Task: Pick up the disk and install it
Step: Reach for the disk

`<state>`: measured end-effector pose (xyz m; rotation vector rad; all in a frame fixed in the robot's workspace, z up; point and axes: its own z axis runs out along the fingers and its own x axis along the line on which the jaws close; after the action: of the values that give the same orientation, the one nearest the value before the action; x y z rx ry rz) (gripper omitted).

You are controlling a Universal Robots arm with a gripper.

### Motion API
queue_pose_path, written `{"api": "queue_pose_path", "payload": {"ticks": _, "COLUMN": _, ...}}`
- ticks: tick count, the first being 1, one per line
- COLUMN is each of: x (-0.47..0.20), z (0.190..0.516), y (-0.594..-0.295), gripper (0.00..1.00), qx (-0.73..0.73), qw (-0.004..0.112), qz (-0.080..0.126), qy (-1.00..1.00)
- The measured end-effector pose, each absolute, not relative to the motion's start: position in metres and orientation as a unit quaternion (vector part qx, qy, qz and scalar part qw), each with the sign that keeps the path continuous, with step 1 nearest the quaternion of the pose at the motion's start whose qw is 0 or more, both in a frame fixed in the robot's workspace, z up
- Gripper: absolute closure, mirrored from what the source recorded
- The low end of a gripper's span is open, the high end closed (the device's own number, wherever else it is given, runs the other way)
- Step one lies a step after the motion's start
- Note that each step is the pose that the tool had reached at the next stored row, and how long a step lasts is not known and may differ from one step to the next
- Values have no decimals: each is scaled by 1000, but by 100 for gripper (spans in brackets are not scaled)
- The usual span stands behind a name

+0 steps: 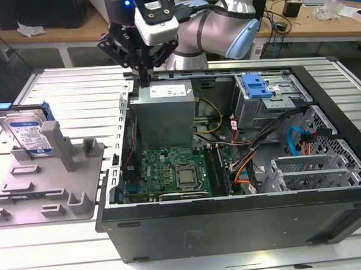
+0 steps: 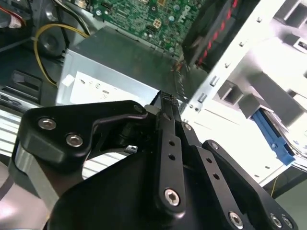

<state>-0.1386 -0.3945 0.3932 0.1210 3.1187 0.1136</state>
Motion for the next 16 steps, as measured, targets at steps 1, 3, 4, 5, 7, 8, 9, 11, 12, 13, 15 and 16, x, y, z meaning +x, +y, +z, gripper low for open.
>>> {"api": "queue_pose_path", "payload": {"ticks": 1, "x": -144, "z": 393, "y": -393, "gripper": 89, "qx": 39, "qw": 9, "qz": 36, "qy": 999}}
{"api": "queue_pose_path", "payload": {"ticks": 3, "x": -154, "z": 393, "y": -389, "gripper": 89, "qx": 39, "qw": 9, "qz": 36, "qy": 999}}
{"api": "queue_pose_path", "payload": {"ticks": 4, "x": -157, "z": 393, "y": -388, "gripper": 89, "qx": 39, "qw": 9, "qz": 36, "qy": 999}}
{"api": "queue_pose_path", "payload": {"ticks": 5, "x": -161, "z": 393, "y": -387, "gripper": 89, "qx": 39, "qw": 9, "qz": 36, "qy": 999}}
{"api": "queue_pose_path", "payload": {"ticks": 7, "x": -170, "z": 392, "y": -385, "gripper": 89, "qx": 40, "qw": 9, "qz": 36, "qy": 999}}
{"api": "queue_pose_path", "payload": {"ticks": 8, "x": -179, "z": 392, "y": -382, "gripper": 89, "qx": 40, "qw": 9, "qz": 36, "qy": 999}}
{"api": "queue_pose_path", "payload": {"ticks": 9, "x": -184, "z": 392, "y": -380, "gripper": 89, "qx": 40, "qw": 9, "qz": 36, "qy": 998}}
{"api": "queue_pose_path", "payload": {"ticks": 11, "x": -192, "z": 391, "y": -377, "gripper": 89, "qx": 40, "qw": 9, "qz": 36, "qy": 998}}
{"api": "queue_pose_path", "payload": {"ticks": 12, "x": -196, "z": 391, "y": -376, "gripper": 89, "qx": 40, "qw": 9, "qz": 36, "qy": 998}}
{"api": "queue_pose_path", "payload": {"ticks": 13, "x": -200, "z": 391, "y": -375, "gripper": 89, "qx": 40, "qw": 9, "qz": 36, "qy": 998}}
{"api": "queue_pose_path", "payload": {"ticks": 15, "x": -207, "z": 391, "y": -373, "gripper": 89, "qx": 41, "qw": 9, "qz": 36, "qy": 998}}
{"api": "queue_pose_path", "payload": {"ticks": 16, "x": -211, "z": 391, "y": -372, "gripper": 89, "qx": 41, "qw": 9, "qz": 36, "qy": 998}}
